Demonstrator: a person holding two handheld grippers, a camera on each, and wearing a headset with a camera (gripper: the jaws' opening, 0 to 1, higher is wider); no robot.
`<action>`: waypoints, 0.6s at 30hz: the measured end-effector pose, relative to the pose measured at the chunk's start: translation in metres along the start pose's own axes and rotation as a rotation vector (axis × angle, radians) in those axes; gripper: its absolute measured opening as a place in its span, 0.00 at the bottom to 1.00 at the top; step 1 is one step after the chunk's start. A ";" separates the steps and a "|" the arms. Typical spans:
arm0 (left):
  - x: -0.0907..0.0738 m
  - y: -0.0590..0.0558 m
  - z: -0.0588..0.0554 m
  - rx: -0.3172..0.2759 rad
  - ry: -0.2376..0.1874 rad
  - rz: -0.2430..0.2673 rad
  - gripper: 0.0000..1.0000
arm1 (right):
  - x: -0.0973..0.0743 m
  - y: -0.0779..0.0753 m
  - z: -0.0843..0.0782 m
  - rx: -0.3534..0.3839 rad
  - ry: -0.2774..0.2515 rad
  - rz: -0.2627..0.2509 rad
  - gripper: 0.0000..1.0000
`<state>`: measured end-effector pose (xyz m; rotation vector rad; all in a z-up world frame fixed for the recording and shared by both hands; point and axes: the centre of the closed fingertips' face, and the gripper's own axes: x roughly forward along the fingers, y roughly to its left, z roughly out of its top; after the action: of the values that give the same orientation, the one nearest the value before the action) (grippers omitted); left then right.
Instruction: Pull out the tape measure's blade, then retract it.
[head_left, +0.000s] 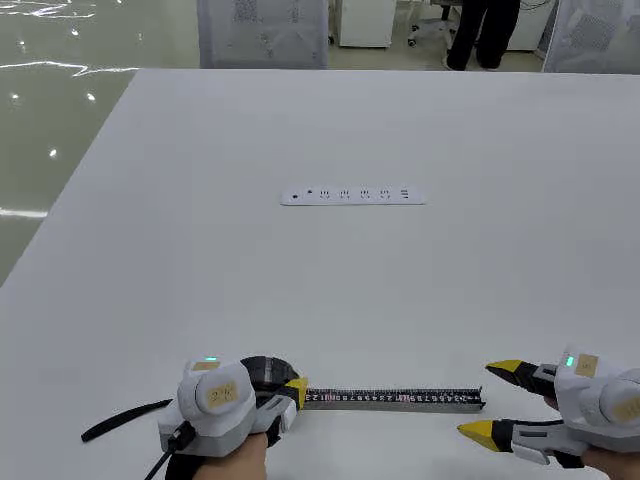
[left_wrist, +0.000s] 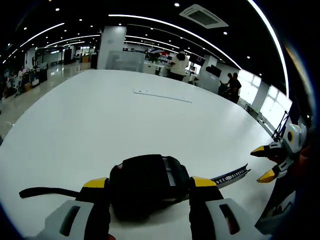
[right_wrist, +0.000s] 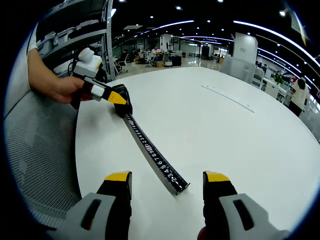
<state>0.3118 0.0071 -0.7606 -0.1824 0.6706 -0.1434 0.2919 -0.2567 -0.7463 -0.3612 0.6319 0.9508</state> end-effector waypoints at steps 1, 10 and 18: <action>0.000 0.000 0.000 0.003 0.000 0.001 0.61 | 0.000 0.000 -0.001 -0.004 0.005 0.002 0.53; 0.001 0.000 -0.002 0.022 0.018 0.003 0.61 | 0.003 0.000 -0.007 -0.028 0.043 0.039 0.48; 0.002 0.000 -0.002 0.021 0.026 0.002 0.60 | 0.007 -0.003 -0.014 -0.063 0.087 0.057 0.39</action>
<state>0.3117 0.0069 -0.7632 -0.1603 0.6953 -0.1510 0.2926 -0.2616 -0.7608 -0.4449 0.6956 1.0151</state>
